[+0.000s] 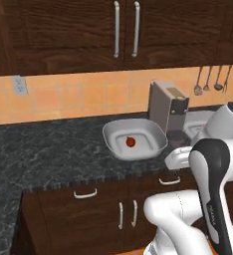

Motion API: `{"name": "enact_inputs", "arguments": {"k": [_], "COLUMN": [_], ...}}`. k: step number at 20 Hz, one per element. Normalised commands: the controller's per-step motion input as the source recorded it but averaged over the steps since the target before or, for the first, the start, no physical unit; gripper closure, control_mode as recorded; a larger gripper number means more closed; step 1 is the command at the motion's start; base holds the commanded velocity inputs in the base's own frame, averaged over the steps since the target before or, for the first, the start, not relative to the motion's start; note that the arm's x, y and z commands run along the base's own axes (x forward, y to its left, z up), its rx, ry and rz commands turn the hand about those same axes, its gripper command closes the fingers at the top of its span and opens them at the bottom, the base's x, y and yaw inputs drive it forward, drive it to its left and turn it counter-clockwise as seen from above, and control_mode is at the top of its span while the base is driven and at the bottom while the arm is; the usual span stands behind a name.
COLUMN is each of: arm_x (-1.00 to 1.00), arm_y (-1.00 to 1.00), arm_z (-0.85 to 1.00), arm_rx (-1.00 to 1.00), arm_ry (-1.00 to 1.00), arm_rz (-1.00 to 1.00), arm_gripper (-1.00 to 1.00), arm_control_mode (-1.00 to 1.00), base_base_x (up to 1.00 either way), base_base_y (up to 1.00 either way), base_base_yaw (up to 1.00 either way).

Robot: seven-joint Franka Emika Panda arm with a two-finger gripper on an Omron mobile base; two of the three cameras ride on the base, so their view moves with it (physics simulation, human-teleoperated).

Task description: Place one tomato and one fish in each tupperware on the nearby counter, to pack two identical lunches.

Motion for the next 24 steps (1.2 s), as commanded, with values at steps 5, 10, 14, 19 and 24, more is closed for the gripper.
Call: {"name": "enact_inputs", "arguments": {"k": [5,10,14,19,24], "arm_x": [0.00,0.00,0.00,0.00,0.00], "arm_y": [0.00,0.00,0.00,0.00,0.00], "arm_z": [0.00,0.00,0.00,0.00,0.00], "arm_rx": [0.00,0.00,0.00,0.00,0.00], "arm_ry": [0.00,0.00,0.00,0.00,0.00], "arm_rz": [0.00,0.00,0.00,0.00,0.00], "arm_gripper": [-1.00,-1.00,-1.00,-1.00,-1.00], "arm_control_mode": [1.00,1.00,1.00,1.00,1.00], "base_base_x": [-0.78,-0.67,-0.59,-0.37,-0.04], "base_base_y": [-0.59,-1.00,-1.00,-1.00,-1.00], "base_base_yaw": [-0.02,-0.05,-0.05,-0.07,-0.04]}}
